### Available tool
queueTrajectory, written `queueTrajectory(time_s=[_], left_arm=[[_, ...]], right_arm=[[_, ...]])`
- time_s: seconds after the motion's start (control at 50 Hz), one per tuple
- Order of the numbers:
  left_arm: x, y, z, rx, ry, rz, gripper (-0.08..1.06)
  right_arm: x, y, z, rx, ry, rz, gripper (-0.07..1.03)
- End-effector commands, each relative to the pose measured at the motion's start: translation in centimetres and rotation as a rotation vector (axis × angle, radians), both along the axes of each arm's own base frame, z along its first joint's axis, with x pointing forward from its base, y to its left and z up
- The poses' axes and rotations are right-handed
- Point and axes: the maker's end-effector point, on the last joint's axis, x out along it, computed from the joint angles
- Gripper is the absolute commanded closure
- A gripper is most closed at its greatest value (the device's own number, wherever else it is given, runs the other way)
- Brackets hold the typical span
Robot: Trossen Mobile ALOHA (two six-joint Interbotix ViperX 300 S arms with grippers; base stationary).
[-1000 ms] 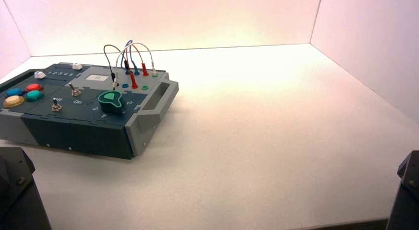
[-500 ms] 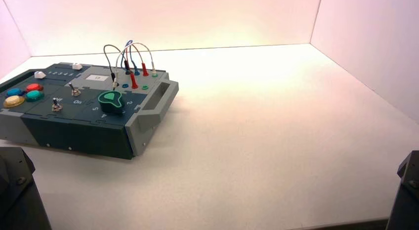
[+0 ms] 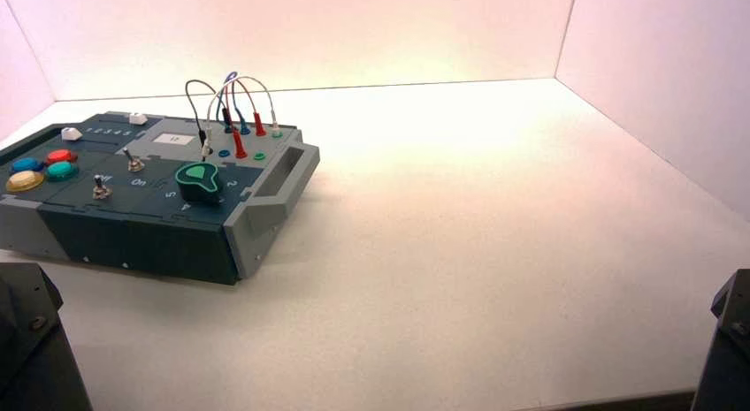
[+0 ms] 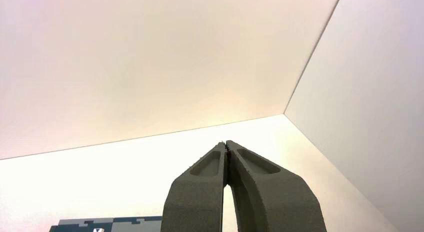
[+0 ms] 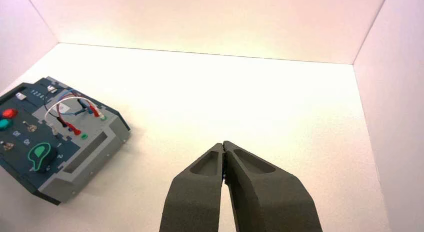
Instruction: Close left gripper.
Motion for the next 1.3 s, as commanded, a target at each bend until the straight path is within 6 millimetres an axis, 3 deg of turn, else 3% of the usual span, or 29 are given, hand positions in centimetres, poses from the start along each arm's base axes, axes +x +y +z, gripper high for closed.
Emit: queueTrajectory(time_s=[0.02, 1.3], left_arm=[[0.13, -0.14, 1.50, -0.010, -0.030, -0.004, 1.01], [0.10, -0.28, 1.17, -0.032, -0.012, -0.007, 1.01]], right_arm=[[0.29, 0.10, 0.69, 0.008, -0.007, -0.002, 0.99], [0.50, 0.21, 0.31, 0.005, 0.015, -0.001, 0.99]])
